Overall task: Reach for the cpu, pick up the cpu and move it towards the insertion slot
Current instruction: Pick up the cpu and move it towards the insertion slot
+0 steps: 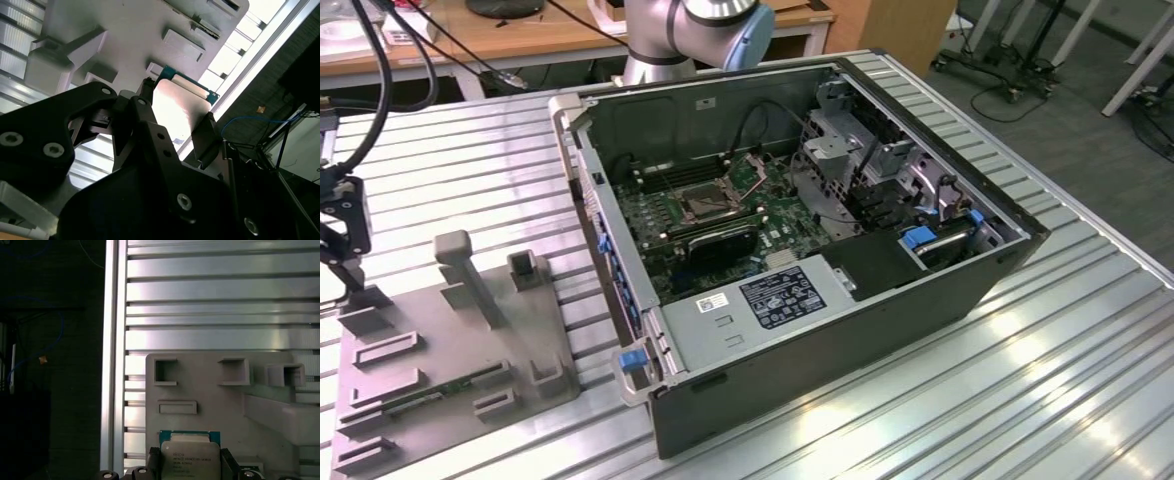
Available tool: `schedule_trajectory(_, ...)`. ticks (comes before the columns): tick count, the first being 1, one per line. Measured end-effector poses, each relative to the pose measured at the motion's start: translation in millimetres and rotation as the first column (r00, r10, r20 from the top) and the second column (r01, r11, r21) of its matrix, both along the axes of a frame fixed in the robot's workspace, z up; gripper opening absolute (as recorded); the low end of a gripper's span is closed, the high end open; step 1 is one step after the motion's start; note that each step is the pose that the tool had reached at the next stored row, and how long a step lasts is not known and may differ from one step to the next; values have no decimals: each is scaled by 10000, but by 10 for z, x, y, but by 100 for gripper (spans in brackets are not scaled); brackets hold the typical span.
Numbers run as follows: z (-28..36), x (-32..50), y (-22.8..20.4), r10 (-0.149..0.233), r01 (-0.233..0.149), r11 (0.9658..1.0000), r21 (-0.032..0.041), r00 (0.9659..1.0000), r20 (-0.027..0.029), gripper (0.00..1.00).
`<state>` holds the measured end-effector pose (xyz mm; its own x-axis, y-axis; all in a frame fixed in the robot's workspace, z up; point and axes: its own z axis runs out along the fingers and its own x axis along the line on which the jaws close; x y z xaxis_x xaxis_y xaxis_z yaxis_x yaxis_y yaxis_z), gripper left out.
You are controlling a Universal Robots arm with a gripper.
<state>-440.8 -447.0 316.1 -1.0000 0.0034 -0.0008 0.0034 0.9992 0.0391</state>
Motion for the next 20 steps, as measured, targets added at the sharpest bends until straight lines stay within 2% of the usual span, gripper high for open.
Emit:
schedule_trajectory(4,0,37,0,0,0,10000,0,10000,1,55)
schedule_trajectory(10,5,50,0,-1,1,10000,0,10000,1,55)
schedule_trajectory(20,60,51,0,0,0,10000,-12,10000,-1,55)
